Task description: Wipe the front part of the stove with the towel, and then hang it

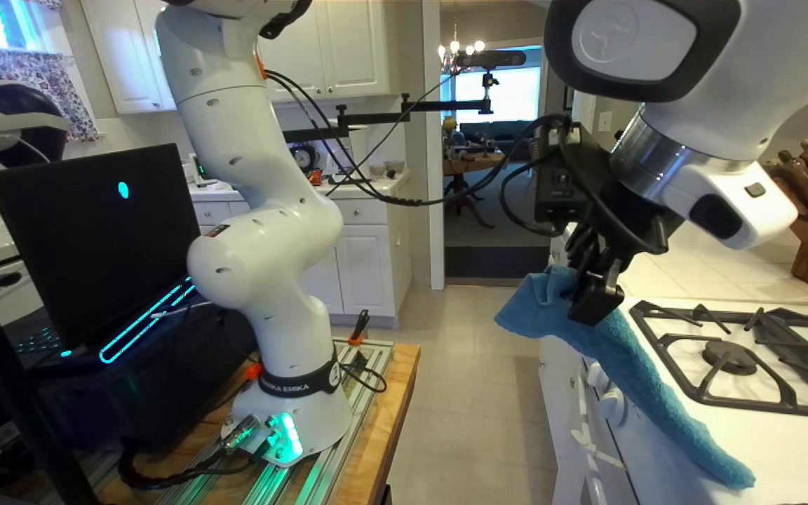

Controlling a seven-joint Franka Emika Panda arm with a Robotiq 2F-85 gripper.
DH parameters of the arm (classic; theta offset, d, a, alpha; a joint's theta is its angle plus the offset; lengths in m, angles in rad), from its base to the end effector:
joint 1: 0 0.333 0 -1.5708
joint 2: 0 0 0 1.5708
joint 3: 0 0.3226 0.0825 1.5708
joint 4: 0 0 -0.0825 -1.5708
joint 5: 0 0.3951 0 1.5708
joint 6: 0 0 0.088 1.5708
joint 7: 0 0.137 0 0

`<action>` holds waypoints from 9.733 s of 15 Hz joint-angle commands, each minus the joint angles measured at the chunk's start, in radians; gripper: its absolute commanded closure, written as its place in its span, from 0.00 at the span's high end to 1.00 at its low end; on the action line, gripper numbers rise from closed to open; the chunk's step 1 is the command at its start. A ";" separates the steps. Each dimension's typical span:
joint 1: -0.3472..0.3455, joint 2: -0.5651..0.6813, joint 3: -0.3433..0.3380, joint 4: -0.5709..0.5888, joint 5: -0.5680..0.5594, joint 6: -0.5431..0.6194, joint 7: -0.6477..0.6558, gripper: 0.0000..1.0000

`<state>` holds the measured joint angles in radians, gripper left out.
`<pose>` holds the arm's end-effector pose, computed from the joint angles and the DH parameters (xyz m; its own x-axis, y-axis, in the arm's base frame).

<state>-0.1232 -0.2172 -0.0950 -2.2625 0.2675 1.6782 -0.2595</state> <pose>0.4320 -0.0619 0.4035 0.9579 0.0212 -0.2862 -0.0807 -0.9371 -0.3395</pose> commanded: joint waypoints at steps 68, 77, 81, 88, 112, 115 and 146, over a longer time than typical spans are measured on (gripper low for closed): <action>0.060 0.185 0.018 -0.063 -0.004 0.524 -0.258 0.03; 0.078 0.196 0.041 -0.090 -0.014 0.589 -0.308 0.03; 0.073 0.192 0.037 -0.118 0.014 0.660 -0.318 0.03; 0.073 0.201 0.035 -0.123 0.004 0.701 -0.299 0.11; 0.098 0.188 0.058 -0.213 0.132 0.863 -0.333 0.03; 0.096 0.193 0.051 -0.226 0.224 0.887 -0.351 0.03; 0.010 0.306 -0.006 -0.217 0.082 0.616 -0.328 0.03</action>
<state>-0.0993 0.0556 -0.1013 -2.5166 0.3858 2.3316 -0.6127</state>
